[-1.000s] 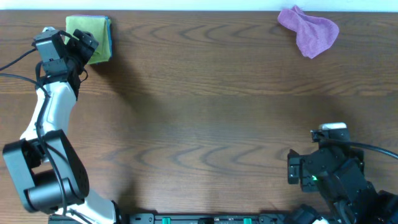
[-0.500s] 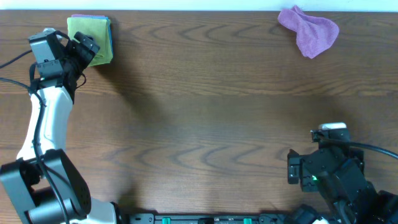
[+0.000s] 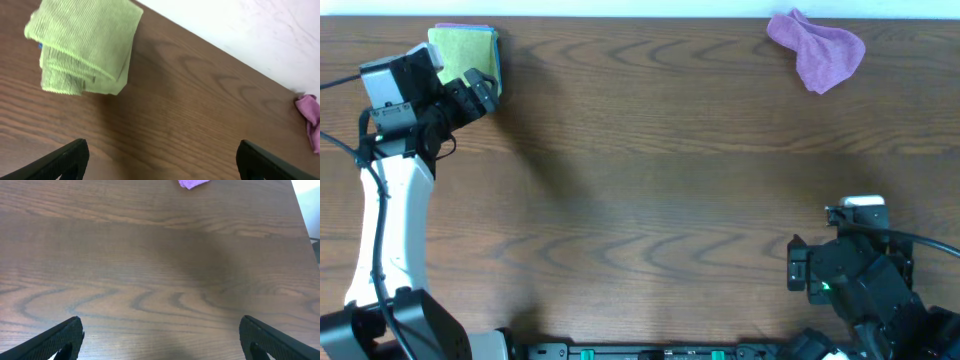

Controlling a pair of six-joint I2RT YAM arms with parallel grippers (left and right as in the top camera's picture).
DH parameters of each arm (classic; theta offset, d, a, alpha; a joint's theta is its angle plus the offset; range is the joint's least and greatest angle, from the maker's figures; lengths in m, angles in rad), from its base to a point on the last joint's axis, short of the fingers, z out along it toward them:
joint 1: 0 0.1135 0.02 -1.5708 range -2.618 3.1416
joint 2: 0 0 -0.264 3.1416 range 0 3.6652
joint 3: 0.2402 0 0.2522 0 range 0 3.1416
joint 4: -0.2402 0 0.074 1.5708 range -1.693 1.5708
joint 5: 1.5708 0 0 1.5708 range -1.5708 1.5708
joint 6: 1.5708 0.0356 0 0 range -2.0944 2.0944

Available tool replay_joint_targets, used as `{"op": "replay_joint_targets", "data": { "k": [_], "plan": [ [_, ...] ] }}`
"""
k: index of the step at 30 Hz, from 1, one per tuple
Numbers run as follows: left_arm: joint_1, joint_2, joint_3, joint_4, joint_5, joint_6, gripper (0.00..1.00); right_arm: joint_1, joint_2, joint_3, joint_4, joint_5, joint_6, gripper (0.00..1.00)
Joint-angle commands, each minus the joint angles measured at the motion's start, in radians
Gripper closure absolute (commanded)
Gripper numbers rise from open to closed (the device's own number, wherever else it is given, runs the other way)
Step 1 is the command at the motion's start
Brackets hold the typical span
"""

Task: Fold the cloth

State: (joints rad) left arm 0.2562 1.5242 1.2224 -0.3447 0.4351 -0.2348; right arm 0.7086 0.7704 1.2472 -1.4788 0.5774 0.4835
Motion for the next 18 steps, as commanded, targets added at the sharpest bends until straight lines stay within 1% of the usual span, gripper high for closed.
{"op": "replay_joint_targets", "data": {
  "k": [1,4,7,8,12,16,18],
  "plan": [
    [-0.001,-0.007,0.005,-0.003,0.003,0.053,0.05,-0.005,0.002,0.0,0.001,0.017,0.01,0.01],
    [0.0,0.017,0.005,0.046,0.012,0.065,0.05,-0.005,0.002,0.0,0.001,0.017,0.01,0.01],
    [0.001,0.089,0.005,0.116,0.031,0.024,0.05,-0.005,0.002,0.0,0.001,0.017,0.01,0.01],
    [0.001,0.131,0.005,0.154,0.039,-0.006,0.05,-0.005,0.002,0.0,0.001,0.016,0.01,0.01],
    [0.002,0.234,0.005,0.267,0.033,-0.055,0.05,-0.005,0.002,0.0,0.001,0.017,0.01,0.01],
    [0.006,0.308,0.007,0.349,0.025,-0.061,0.05,-0.005,0.002,0.0,0.001,0.017,0.01,0.01],
    [0.008,0.34,0.02,0.359,0.025,-0.061,0.05,-0.005,0.002,0.0,0.001,0.017,0.01,0.01]
  ]
}}
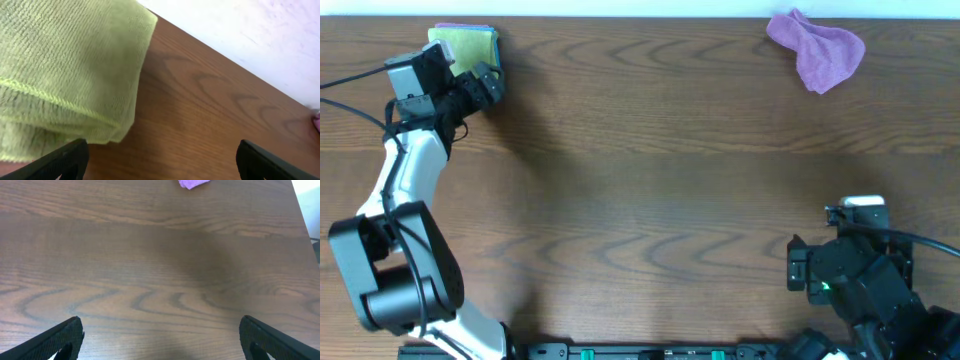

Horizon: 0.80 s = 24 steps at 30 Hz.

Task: Fold the cloth

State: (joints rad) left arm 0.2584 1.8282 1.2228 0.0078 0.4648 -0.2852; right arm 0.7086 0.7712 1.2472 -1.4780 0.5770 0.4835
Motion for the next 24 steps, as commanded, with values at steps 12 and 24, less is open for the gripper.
{"op": "replay_joint_targets", "data": {
  "k": [12,24],
  "plan": [
    [0.006,0.18,0.221,-0.064,-0.108,0.085,0.05,-0.005,0.002,0.0,0.001,0.017,0.01,0.01],
    [0.013,0.212,0.24,-0.083,-0.124,0.108,0.05,-0.005,0.002,0.0,0.001,0.017,0.01,0.01]
  ]
}}
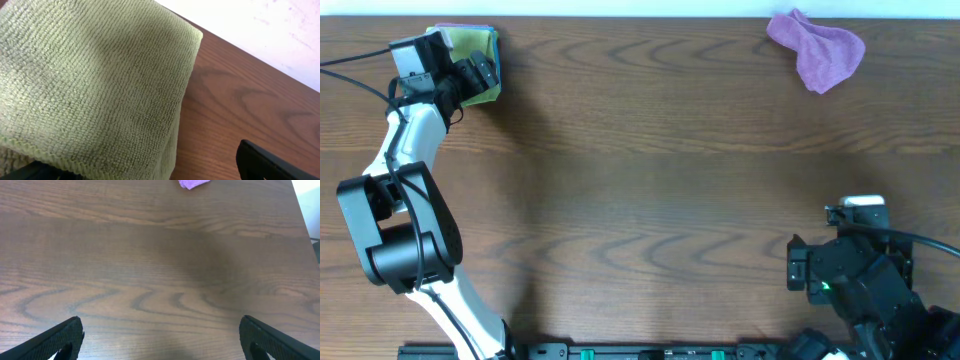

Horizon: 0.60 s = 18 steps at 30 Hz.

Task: Fold the cloth

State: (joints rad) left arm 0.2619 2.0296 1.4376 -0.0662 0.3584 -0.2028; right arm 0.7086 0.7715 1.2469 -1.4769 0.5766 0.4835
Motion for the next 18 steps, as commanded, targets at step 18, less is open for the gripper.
{"op": "replay_joint_targets", "data": {
  "k": [18],
  "plan": [
    [0.014,-0.138,0.037,-0.198,0.051,0.048,0.05,-0.005,0.001,0.0,0.0,0.018,0.01,0.01]
  ]
}}
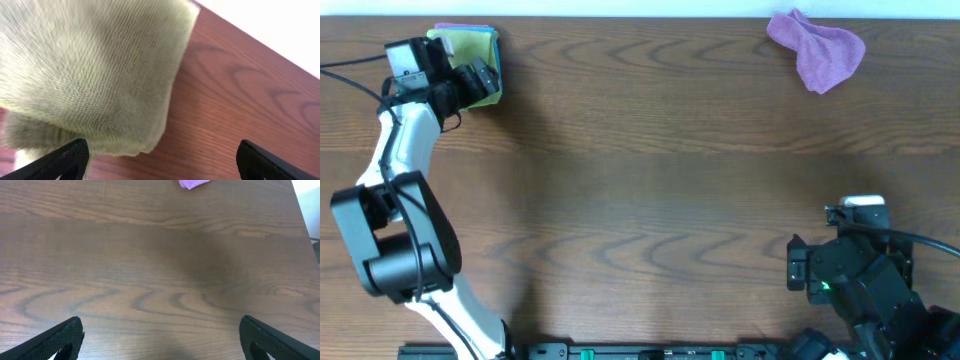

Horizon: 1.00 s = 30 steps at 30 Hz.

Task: Fold the cloth

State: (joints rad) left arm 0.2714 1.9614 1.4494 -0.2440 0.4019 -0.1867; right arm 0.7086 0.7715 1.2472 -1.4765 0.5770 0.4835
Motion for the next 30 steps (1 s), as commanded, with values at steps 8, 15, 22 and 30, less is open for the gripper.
{"op": "replay_joint_targets", "data": {
  "k": [8,15,22,30],
  "plan": [
    [0.004,-0.186,0.026,-0.147,0.053,0.05,0.05,-0.005,0.001,0.0,-0.001,0.017,0.01,0.01],
    [0.003,-0.156,0.025,0.036,0.071,0.048,0.94,-0.005,0.001,0.0,0.0,0.017,0.01,0.01],
    [-0.007,-0.034,0.025,0.22,0.027,-0.053,0.94,-0.005,0.001,0.0,0.0,0.017,0.01,0.01],
    [-0.01,0.085,0.026,0.38,-0.008,-0.156,0.95,-0.005,0.001,0.0,0.0,0.017,0.01,0.01]
  ]
}}
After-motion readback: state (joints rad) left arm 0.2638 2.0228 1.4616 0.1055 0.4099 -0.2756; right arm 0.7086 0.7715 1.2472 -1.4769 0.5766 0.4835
